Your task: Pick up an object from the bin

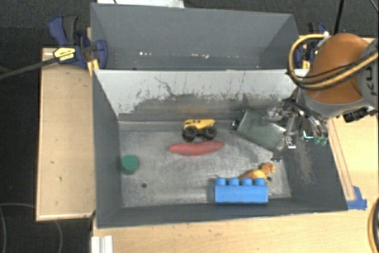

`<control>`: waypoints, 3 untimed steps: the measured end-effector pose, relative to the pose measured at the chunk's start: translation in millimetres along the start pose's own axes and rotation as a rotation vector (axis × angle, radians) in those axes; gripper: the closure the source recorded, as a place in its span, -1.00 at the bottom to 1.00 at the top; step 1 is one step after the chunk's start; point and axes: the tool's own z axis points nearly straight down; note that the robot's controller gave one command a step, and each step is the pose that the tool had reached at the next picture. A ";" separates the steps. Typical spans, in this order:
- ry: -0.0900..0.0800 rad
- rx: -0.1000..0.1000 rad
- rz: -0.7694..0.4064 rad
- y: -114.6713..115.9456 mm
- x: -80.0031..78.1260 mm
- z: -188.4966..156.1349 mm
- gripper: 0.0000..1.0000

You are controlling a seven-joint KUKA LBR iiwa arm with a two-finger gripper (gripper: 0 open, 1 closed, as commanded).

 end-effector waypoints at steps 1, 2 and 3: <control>-0.007 0.002 -0.002 0.0 -2.1 -4.0 -1.00; -0.009 0.002 -0.084 2.1 51.3 28.2 -1.00; -0.005 0.001 -0.266 -20.7 61.6 51.8 -1.00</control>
Offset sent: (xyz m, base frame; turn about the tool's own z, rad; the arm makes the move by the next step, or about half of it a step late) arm -0.0822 0.0035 -0.0469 -0.1281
